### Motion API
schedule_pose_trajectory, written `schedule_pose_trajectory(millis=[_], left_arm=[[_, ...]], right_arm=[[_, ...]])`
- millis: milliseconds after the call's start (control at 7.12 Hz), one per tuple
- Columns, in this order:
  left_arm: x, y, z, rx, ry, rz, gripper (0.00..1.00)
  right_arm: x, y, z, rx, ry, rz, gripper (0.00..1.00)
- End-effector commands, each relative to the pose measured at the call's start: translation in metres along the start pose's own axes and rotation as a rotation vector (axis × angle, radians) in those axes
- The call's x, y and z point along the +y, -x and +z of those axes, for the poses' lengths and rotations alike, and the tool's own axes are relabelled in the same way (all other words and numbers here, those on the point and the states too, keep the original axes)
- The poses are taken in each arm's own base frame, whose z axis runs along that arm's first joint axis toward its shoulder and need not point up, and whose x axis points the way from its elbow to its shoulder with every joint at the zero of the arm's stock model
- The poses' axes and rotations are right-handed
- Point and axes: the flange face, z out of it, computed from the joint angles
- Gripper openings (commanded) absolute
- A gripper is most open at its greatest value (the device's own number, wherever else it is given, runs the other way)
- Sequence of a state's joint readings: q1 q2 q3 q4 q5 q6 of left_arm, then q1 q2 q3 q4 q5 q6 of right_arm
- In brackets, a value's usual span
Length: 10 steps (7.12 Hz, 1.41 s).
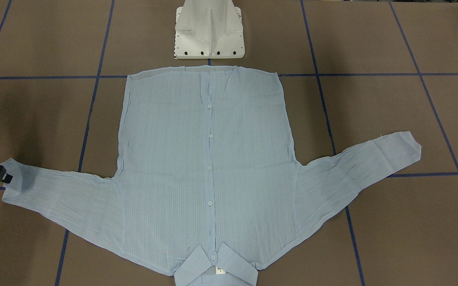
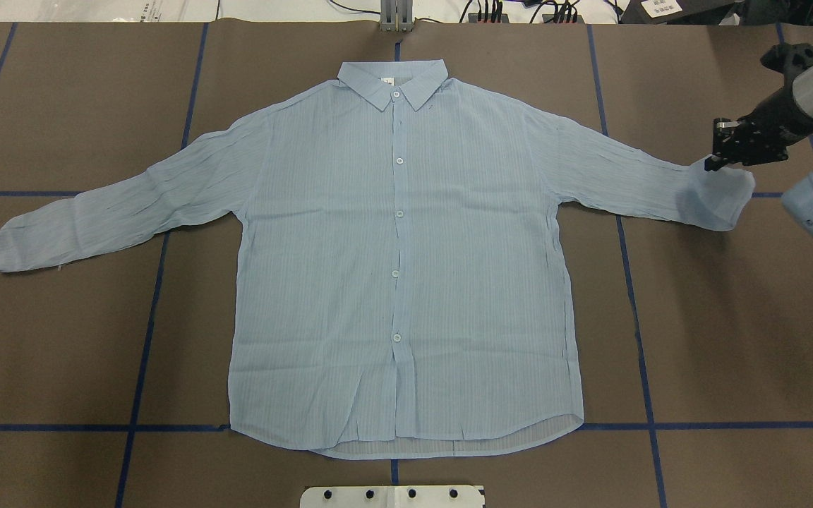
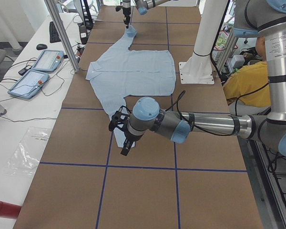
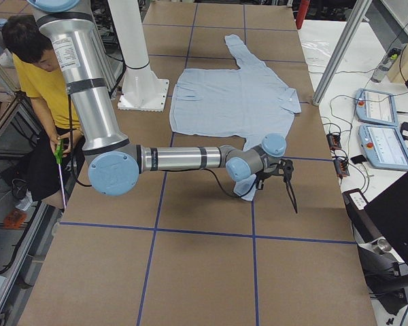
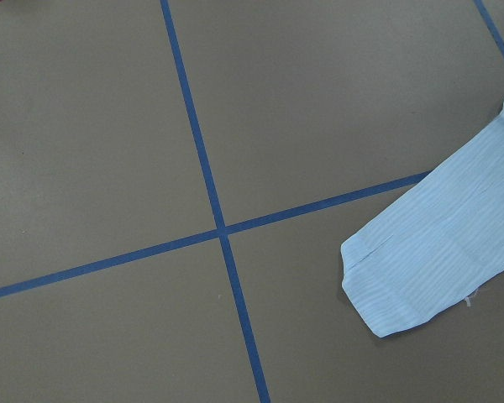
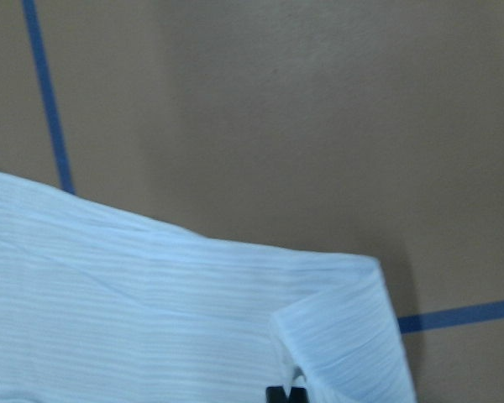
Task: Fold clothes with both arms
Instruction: 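Lower the right gripper and grasp the cuff of the sleeve nearest it, then carry the sleeve with the right gripper across the shirt toward the collar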
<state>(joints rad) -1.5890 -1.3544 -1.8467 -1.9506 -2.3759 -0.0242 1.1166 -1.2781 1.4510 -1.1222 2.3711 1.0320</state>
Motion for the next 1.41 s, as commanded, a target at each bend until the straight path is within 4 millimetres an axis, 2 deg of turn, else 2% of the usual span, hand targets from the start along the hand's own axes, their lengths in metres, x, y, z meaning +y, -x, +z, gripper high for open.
schedule_pose_trajectory(millis=[0, 141, 281, 422, 562, 703, 843, 1124, 1265], left_arm=[[-0.004, -0.006, -0.006, 0.002, -0.019, 0.013, 0.99], [-0.008, -0.008, -0.007, 0.003, -0.024, 0.022, 0.99], [-0.014, -0.012, -0.01, 0.003, -0.035, 0.033, 0.99], [-0.012, -0.013, -0.01, 0.017, -0.038, 0.038, 0.99], [-0.012, -0.015, -0.011, 0.026, -0.043, 0.042, 0.99], [-0.014, -0.019, -0.012, 0.06, -0.045, 0.046, 0.99], [-0.013, -0.018, -0.012, 0.061, -0.045, 0.047, 0.99], [-0.011, -0.018, -0.011, 0.061, -0.043, 0.05, 0.99], [-0.01, -0.017, -0.01, 0.06, -0.04, 0.047, 0.99]], right_arm=[[0.048, 0.138, 0.046, -0.007, -0.053, 0.134, 0.0], [0.043, 0.2, 0.064, -0.012, -0.116, 0.197, 0.0], [0.039, 0.272, 0.086, -0.022, -0.156, 0.241, 0.0], [0.038, 0.341, 0.084, -0.054, -0.164, 0.261, 0.0], [0.047, 0.412, 0.077, -0.092, -0.17, 0.278, 0.0], [0.068, 0.446, 0.095, -0.11, -0.19, 0.312, 0.0], [0.084, 0.461, 0.118, -0.133, -0.236, 0.335, 0.0], [0.092, 0.486, 0.115, -0.152, -0.238, 0.347, 0.0], [0.106, 0.492, 0.126, -0.146, -0.247, 0.337, 0.0]])
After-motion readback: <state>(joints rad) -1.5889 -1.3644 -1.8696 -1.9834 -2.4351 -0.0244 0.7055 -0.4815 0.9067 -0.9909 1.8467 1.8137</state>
